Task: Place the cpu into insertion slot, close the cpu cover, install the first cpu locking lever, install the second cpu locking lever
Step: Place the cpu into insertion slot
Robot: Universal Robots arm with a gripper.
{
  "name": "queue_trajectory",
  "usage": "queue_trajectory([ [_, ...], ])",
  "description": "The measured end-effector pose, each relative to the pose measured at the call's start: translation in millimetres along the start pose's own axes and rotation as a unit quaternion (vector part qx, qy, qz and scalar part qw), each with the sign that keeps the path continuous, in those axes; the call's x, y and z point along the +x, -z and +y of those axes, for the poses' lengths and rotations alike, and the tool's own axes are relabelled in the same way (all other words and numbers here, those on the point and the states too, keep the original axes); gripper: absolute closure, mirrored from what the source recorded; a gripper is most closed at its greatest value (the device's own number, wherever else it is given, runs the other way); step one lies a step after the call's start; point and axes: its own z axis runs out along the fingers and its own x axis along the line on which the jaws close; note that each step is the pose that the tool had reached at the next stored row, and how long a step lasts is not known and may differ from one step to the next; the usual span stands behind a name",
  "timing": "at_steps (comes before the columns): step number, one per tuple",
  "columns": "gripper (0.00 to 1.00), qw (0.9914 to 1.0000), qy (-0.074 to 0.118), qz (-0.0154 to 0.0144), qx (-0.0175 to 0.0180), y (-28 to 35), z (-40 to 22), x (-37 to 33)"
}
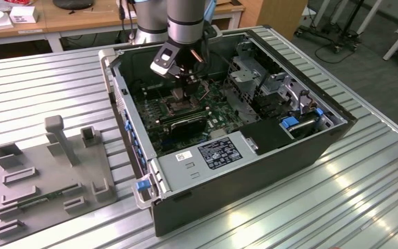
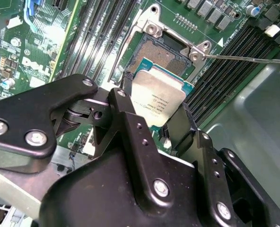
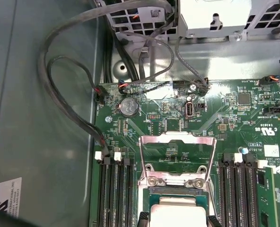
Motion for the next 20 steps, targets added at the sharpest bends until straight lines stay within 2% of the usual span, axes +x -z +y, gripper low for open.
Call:
queue_trajectory([
  [9, 0.46, 1.00000, 0.000, 0.0000, 0.0000, -9.7, -0.6, -0.3],
  [20, 0.46, 1.00000, 0.000, -0.0001, 0.0001, -11.6, -0.7, -0.4],
])
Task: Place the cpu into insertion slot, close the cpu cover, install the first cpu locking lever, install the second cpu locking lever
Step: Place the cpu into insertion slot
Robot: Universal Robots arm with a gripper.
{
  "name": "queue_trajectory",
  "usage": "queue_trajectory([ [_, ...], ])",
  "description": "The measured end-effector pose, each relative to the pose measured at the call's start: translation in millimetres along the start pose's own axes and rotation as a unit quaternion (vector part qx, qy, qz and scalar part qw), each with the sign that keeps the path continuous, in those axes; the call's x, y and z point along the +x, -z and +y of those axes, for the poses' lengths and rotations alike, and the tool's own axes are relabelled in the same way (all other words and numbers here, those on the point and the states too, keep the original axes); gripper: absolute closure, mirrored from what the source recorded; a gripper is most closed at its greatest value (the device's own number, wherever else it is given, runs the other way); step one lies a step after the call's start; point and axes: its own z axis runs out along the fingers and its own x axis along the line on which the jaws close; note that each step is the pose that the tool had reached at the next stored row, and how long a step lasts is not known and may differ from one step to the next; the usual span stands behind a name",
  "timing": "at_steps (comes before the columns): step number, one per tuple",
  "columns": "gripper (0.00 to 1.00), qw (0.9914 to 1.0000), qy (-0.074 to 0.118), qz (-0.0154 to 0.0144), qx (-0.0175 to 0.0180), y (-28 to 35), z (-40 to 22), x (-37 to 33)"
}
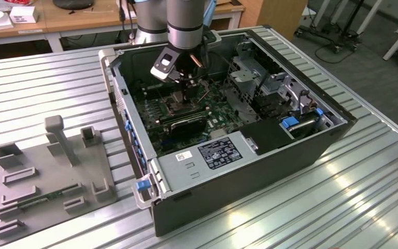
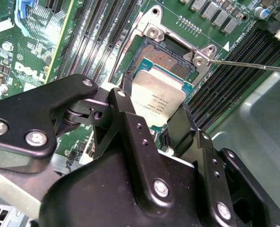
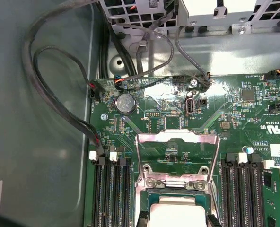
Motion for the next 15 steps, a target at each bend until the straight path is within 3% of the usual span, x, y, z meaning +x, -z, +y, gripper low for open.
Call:
queue_trajectory([
  [15, 0.46, 1.00000, 0.000, 0.0000, 0.0000, -6.5, -0.4, -0.2],
])
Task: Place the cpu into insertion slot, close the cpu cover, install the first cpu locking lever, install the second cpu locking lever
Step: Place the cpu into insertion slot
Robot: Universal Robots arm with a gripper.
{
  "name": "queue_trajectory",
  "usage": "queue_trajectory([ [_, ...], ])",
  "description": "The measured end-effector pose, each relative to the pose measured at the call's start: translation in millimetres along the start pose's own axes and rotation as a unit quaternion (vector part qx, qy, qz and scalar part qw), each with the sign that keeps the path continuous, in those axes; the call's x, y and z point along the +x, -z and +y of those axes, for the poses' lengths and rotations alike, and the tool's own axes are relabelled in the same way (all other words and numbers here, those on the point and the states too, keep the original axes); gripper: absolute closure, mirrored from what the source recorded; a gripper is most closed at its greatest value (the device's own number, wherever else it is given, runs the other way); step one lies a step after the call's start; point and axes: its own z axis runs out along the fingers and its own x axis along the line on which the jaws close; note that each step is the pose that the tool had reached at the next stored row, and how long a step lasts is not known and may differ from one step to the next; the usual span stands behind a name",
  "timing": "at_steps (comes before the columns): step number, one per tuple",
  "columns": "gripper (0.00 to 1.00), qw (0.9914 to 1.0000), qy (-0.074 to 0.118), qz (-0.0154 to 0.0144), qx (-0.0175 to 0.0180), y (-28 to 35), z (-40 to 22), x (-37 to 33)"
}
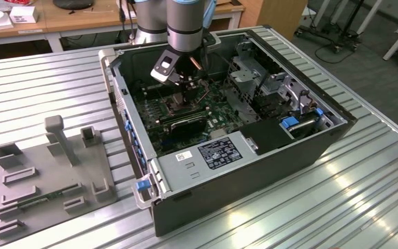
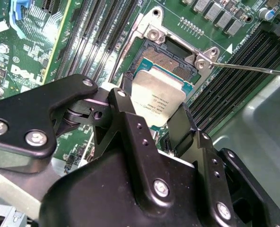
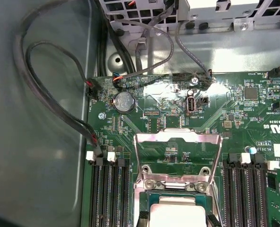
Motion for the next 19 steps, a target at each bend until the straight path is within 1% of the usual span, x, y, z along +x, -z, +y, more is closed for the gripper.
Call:
queue_trajectory([
  [19, 0.46, 1.00000, 0.000, 0.0001, -0.0001, -5.7, -4.0, -0.2],
])
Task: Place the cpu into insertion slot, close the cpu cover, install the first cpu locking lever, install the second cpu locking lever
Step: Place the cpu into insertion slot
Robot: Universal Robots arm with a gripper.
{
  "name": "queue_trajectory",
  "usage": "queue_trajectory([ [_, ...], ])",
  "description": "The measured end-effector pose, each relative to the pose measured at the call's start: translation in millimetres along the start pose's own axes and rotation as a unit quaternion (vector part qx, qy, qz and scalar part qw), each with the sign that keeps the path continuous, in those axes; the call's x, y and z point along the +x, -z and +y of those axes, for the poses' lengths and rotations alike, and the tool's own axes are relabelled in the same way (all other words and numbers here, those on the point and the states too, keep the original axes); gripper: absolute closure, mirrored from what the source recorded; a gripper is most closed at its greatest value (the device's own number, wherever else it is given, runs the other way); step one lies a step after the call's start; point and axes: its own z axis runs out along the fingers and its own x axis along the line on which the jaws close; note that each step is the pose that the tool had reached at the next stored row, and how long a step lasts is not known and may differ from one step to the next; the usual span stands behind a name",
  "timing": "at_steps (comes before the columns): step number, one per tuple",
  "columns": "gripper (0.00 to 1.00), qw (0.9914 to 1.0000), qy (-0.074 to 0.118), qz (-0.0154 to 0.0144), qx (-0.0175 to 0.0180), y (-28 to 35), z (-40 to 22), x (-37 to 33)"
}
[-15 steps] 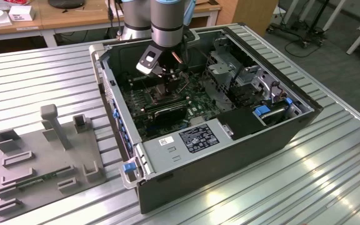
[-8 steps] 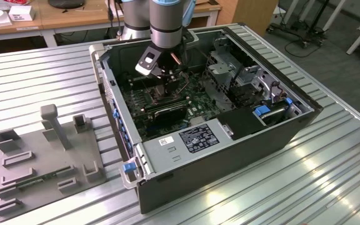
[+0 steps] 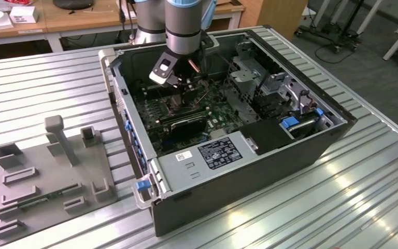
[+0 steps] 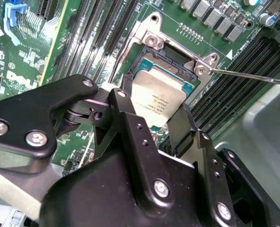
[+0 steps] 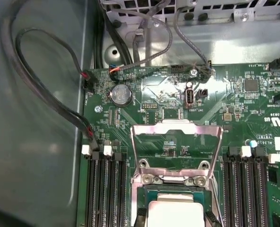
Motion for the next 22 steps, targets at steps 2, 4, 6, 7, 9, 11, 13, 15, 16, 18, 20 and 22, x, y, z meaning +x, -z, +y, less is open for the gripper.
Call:
queue_trajectory([
  [2, 0.46, 1.00000, 0.000, 0.0000, 0.0000, -0.9, -2.0, -0.1],
  [4, 0.46, 1.00000, 0.000, 0.0000, 0.0000, -2.2, -3.0, 0.0],
  [6, 0.46, 1.00000, 0.000, 0.0000, 0.0000, -3.9, -3.2, -0.1],
  [7, 0.46, 1.00000, 0.000, -0.0001, 0.0000, -4.1, -3.2, -0.2],
  [9, 0.46, 1.00000, 0.000, -0.0002, 0.0001, -4.1, -3.3, -0.2],
  [11, 0.46, 1.00000, -0.003, -0.0002, -0.0001, -4.3, -3.0, -0.2],
  [13, 0.46, 0.99999, -0.004, -0.0003, -0.0001, -4.4, -2.9, -0.2],
  [15, 0.46, 0.99999, -0.004, -0.0003, -0.0001, -4.5, -2.9, -0.2],
  [16, 0.46, 0.99999, -0.004, -0.0001, -0.0002, -4.9, -2.8, -0.1],
  [18, 0.46, 0.99999, -0.004, -0.0002, -0.0002, -5.8, -2.9, -0.2],
  [20, 0.46, 0.99999, -0.004, -0.0003, -0.0001, -6.7, -3.0, -0.2],
  [22, 0.46, 0.99999, -0.004, -0.0003, -0.0001, -7.7, -3.0, -0.3],
])
